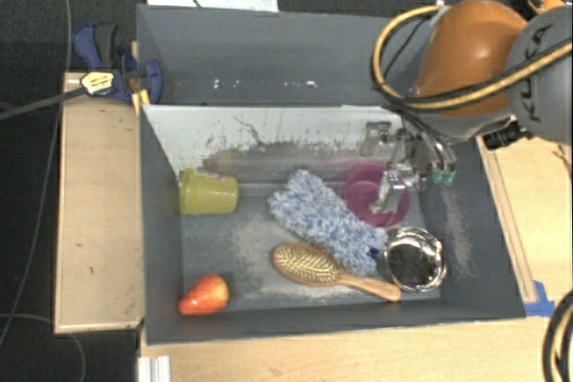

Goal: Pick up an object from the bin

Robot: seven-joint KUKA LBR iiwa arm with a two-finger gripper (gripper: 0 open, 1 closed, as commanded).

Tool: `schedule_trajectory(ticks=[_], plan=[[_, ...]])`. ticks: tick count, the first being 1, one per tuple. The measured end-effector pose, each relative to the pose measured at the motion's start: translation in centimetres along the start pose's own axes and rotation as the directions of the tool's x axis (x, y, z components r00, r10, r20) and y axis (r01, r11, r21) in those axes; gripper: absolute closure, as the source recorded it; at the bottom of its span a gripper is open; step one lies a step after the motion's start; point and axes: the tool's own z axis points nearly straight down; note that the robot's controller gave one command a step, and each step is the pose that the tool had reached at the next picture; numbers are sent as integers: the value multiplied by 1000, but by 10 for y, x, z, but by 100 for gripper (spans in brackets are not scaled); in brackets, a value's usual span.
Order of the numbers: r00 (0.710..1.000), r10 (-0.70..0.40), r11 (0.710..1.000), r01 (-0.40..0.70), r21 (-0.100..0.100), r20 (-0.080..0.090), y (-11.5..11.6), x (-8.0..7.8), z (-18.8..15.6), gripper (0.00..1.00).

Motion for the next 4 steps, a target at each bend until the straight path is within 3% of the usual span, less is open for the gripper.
schedule_trajectory(ticks=[2,3,4], plan=[[999,53,999,-53,-1,1,-6,9,7,0],[999,52,999,-52,0,3,-6,13,100,0],[998,69,998,-69,-2,-2,-9,15,111,0]])
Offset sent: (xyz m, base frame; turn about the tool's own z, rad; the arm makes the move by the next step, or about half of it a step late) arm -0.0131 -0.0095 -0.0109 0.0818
